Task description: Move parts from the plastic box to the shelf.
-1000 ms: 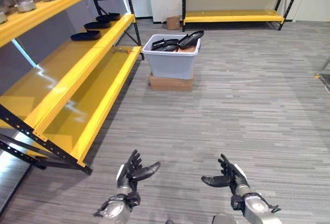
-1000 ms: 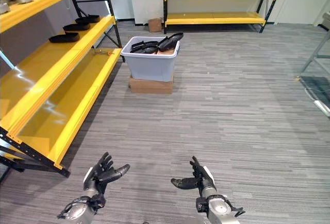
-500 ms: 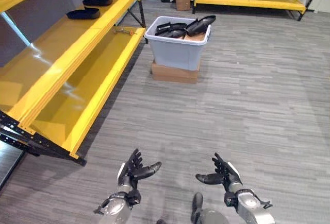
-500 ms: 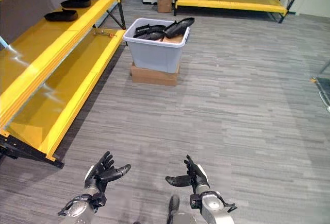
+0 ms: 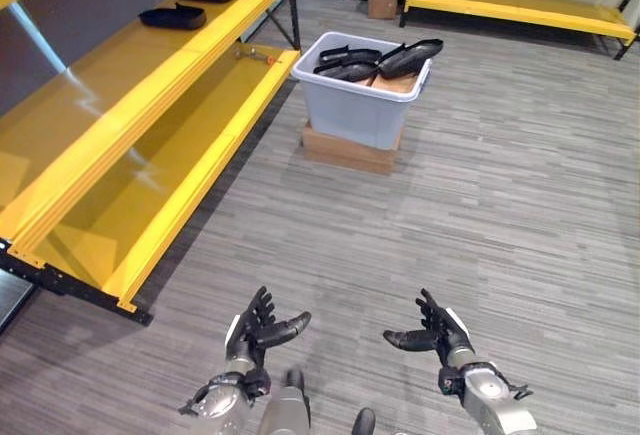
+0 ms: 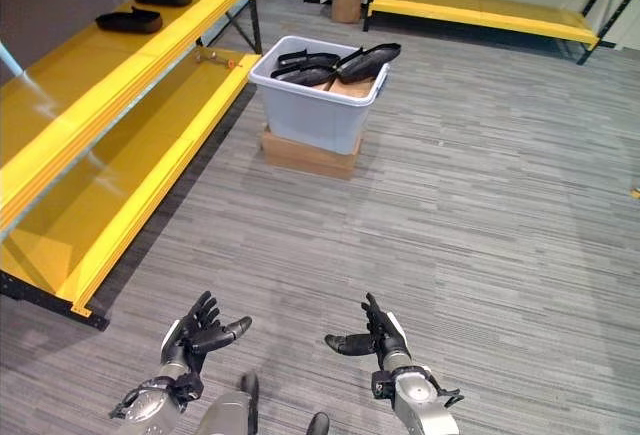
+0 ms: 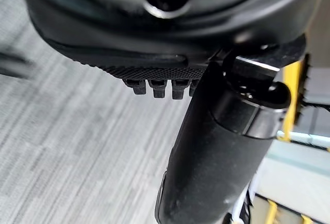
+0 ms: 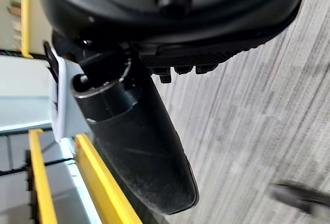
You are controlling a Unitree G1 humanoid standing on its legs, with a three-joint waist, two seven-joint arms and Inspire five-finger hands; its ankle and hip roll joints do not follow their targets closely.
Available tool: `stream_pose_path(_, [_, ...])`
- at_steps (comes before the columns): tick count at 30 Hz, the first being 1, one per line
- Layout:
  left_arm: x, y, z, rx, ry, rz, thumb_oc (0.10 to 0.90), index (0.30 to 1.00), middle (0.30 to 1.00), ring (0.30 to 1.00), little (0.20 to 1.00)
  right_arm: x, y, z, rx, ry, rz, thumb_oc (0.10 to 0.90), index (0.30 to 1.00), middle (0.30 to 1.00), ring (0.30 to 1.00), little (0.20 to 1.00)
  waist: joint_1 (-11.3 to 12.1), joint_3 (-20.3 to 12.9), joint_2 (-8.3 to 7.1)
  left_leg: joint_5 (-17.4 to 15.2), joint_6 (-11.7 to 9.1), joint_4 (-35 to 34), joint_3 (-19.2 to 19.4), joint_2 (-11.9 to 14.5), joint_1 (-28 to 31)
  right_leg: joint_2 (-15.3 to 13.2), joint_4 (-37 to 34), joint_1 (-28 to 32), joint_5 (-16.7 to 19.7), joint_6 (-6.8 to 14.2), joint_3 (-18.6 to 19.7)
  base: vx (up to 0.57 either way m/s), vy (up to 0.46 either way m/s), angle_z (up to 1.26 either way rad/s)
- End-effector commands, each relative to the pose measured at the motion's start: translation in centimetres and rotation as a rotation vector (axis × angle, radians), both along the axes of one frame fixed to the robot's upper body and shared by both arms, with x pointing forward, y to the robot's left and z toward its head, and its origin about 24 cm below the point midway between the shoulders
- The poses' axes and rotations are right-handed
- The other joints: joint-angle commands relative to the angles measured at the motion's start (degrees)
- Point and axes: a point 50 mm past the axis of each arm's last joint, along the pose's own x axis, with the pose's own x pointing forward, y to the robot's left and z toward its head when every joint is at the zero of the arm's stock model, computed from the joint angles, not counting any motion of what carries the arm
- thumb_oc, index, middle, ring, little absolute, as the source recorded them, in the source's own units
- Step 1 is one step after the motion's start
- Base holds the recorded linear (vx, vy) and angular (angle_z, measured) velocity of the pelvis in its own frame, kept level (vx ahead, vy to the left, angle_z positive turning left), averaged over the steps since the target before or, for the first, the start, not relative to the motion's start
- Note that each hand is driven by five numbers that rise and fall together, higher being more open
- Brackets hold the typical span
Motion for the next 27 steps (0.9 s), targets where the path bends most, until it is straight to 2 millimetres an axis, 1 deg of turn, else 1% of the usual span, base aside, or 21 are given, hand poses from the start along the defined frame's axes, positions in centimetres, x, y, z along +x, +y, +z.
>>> stream_pose_path(1, [2.5,1.3,4.1,0.059,-0.227,-0.014,0.9,1.0,1.0,1.0,1.0,2.2,-0.4,3.0,-0.011,-0.184,0.01,0.9,1.0,1.0,1.0,1.0,1.56,-1.12,0.65,5.4,-1.03,-4.95,-1.51,1.06,3.2,-2.61,-0.11,-0.31,-5.06,7.05,0.25,0.29,0.263,0.02])
stream_pose_path(2, [2.3,1.3,4.0,0.056,-0.221,-0.009,0.9,1.0,1.0,1.0,1.0,2.0,-0.2,2.8,-0.01,-0.177,0.021,0.9,1.0,1.0,1.0,1.0,1.71,-1.65,0.76,4.82,-0.6,-6.14,-1.26,0.99,5.05,-2.55,-0.11,0.45,-5.33,7.45,0.86,0.17,0.165,-0.06])
stream_pose_path(4, [2.3,1.4,3.9,0.058,-0.219,-0.006,0.9,1.0,1.0,1.0,1.0,1.9,0.2,2.6,-0.001,-0.168,0.027,0.9,1.0,1.0,1.0,1.0,1.87,-2.82,0.7,5.34,-0.36,-5.32,-1.73,0.48,5.65,-3.27,-0.11,1.35,-5.29,7.83,0.99,0.25,0.236,-0.42])
stream_pose_path(7, [2.3,2.1,4.3,0.078,-0.228,-0.006,0.9,1.0,1.0,1.0,1.0,1.9,0.9,2.8,0.034,-0.178,0.034,0.9,1.0,1.0,1.0,1.0,2.41,-3.84,-0.53,2.54,1.42,-1.79,-2.17,-1.42,5.91,-5.44,1.99,2.18,-5.93,8.49,1.62,0.22,0.197,-0.23])
stream_pose_path(8, [2.3,2.1,4.3,0.078,-0.228,-0.006,0.9,1.0,1.0,1.0,1.0,1.9,0.9,2.8,0.034,-0.178,0.034,0.9,1.0,1.0,1.0,1.0,2.46,-3.86,-0.58,2.44,1.46,-1.65,-2.12,-1.46,5.86,-5.51,2.09,2.13,-6.0,8.53,1.67,0.16,0.173,0.12])
stream_pose_path(9, [2.3,2.2,4.4,0.085,-0.23,-0.01,0.9,1.0,1.0,1.0,1.0,1.9,1.1,2.9,0.043,-0.182,0.043,0.9,1.0,1.0,1.0,1.0,2.61,-4.08,-0.95,1.28,2.19,-0.72,-1.92,-2.26,5.83,-6.42,3.46,2.18,-6.32,9.01,1.77,0.24,0.309,0.14])
stream_pose_path(10, [2.4,2.4,4.5,0.098,-0.229,-0.014,0.9,1.0,1.0,1.0,1.0,2.0,1.8,2.9,0.055,-0.182,0.06,0.9,1.0,1.0,1.0,1.0,3.04,-4.58,-1.21,-0.95,4.1,0.05,-1.72,-4.0,6.95,-8.59,8.68,1.03,-6.95,10.31,2.16,0.32,0.43,0.08])
stream_pose_path(11, [2.5,2.5,4.6,0.105,-0.228,-0.018,0.9,1.0,1.0,1.0,1.0,1.9,2.0,2.7,0.06,-0.175,0.063,0.9,1.0,1.0,1.0,1.0,3.04,-4.59,-1.13,-1.94,5.29,0.03,-1.7,-4.94,7.95,-9.89,13.58,-0.54,-6.95,11.05,2.56,0.23,0.338,0.07])
stream_pose_path(12, [2.5,2.5,4.6,0.105,-0.229,-0.018,0.9,1.0,1.0,1.0,1.0,1.9,2.0,2.7,0.06,-0.176,0.063,0.9,1.0,1.0,1.0,1.0,3.04,-4.74,-1.1,-1.85,5.31,-0.01,-1.71,-4.9,7.76,-9.85,13.58,-0.76,-6.87,11.04,2.57,0.12,0.226,-0.01])
stream_pose_path(13, [2.5,2.6,4.7,0.117,-0.23,-0.02,0.9,1.0,1.0,1.0,1.0,2.0,2.3,2.8,0.065,-0.177,0.072,0.9,1.0,1.0,1.0,1.0,2.74,-4.37,-0.83,-2.56,6.07,-0.18,-1.61,-5.39,8.94,-10.74,18.32,-3.07,-5.79,11.35,3.23,0.04,0.104,-0.01])
stream_pose_path(14, [2.5,2.6,4.7,0.117,-0.23,-0.02,0.9,1.0,1.0,1.0,1.0,2.0,2.3,2.8,0.065,-0.178,0.072,0.9,1.0,1.0,1.0,1.0,2.75,-4.52,-0.79,-2.46,6.08,-0.22,-1.61,-5.33,8.75,-10.68,18.29,-3.27,-5.69,11.34,3.25,0.12,0.301,-0.04])
stream_pose_path(15, [2.8,2.7,5.1,0.139,-0.242,-0.035,0.9,1.0,1.0,1.0,1.0,2.1,2.7,2.9,0.075,-0.184,0.084,0.9,1.0,1.0,1.0,1.0,1.64,-3.6,-0.35,-3.4,7.57,-0.36,-1.95,-7.06,10.47,-12.38,26.98,-7.04,-0.57,13.1,4.74,0.16,0.361,0.04])
stream_pose_path(16, [3.0,2.7,5.2,0.163,-0.242,-0.054,0.9,1.0,1.0,1.0,1.0,1.8,3.0,2.8,0.084,-0.178,0.099,0.9,1.0,1.0,1.0,1.0,0.27,-2.99,0.56,-3.99,8.53,-0.66,-2.49,-7.45,11.58,-11.75,34.95,-10.56,0.82,13.06,5.71,0.24,0.431,0.15])
stream_pose_path(17, [3.1,2.7,5.3,0.173,-0.242,-0.062,0.9,1.0,1.0,1.0,1.0,1.6,3.1,2.7,0.09,-0.171,0.101,0.9,1.0,1.0,1.0,1.0,-0.21,-2.9,0.89,-4.48,8.77,-1.32,-2.42,-7.41,12.74,-11.75,36.34,-12.14,0.89,12.98,4.89,0.23,0.276,0.36])
stream_pose_path(19, [3.1,2.6,5.3,0.178,-0.243,-0.079,0.9,1.0,1.0,1.0,1.0,1.1,3.0,2.3,0.099,-0.151,0.097,0.9,1.0,1.0,1.0,1.0,-1.56,-2.47,1.39,-4.62,8.8,-2.6,-2.96,-7.47,14.8,-9.98,34.88,-15.5,-0.36,12.15,5.34,0.17,0.105,0.34])
stream_pose_path(20, [3.1,2.6,5.3,0.178,-0.243,-0.079,0.9,1.0,1.0,1.0,1.0,1.0,3.0,2.3,0.099,-0.15,0.097,0.9,1.0,1.0,1.0,1.0,-1.56,-2.34,1.38,-4.62,8.77,-2.71,-2.95,-7.47,15.03,-9.99,34.93,-15.35,-0.46,12.15,5.35,0.19,0.066,0.15])
stream_pose_path(21, [3.1,2.5,5.2,0.171,-0.24,-0.084,0.9,1.0,1.0,1.0,1.0,0.8,2.8,2.2,0.111,-0.138,0.082,0.9,1.0,1.0,1.0,1.0,-2.53,-1.66,1.82,-5.07,8.47,-3.14,-3.67,-7.71,16.59,-9.16,29.32,-17.11,-0.96,11.23,5.13,0.21,0.034,0.09])
stream_pose_path(22, [3.1,2.5,5.1,0.168,-0.239,-0.082,0.9,1.0,1.0,1.0,1.0,0.9,2.7,2.2,0.113,-0.14,0.078,0.9,1.0,1.0,1.0,1.0,-2.57,-1.6,1.69,-5.66,8.24,-3.45,-3.39,-7.77,17.21,-10.33,24.01,-17.65,-0.44,11.07,4.16,0.28,0.019,0.23])
stream_pose_path(24, [3.0,2.5,4.9,0.16,-0.231,-0.076,0.9,1.0,1.0,1.0,1.0,1.1,2.6,2.4,0.097,-0.151,0.078,0.9,1.0,1.0,1.0,1.0,-2.85,-1.09,1.68,-6.61,7.44,-4.21,-3.12,-7.5,18.87,-11.55,13.03,-17.68,3.44,11.98,3.33,0.25,-0.055,0.03])
stream_pose_path(26, [3.3,2.5,5.1,0.161,-0.241,-0.074,0.9,1.0,1.0,1.0,1.0,1.4,2.6,2.8,0.082,-0.168,0.087,0.9,1.0,1.0,1.0,1.0,-3.58,-0.7,1.21,-8.08,6.16,-5.39,-3.13,-6.91,21.48,-13.01,3.09,-19.4,8.85,14.24,3.58,0.47,-0.127,-0.23])
stream_pose_path(27, [3.5,2.2,5.2,0.163,-0.249,-0.086,0.9,1.0,1.0,1.0,1.0,1.5,2.5,2.9,0.073,-0.173,0.084,0.9,1.0,1.0,1.0,1.0,-4.08,-0.67,0.83,-9.2,5.56,-5.87,-3.51,-6.61,23.24,-13.53,1.89,-19.66,10.44,15.08,3.64,0.56,-0.175,-0.03])
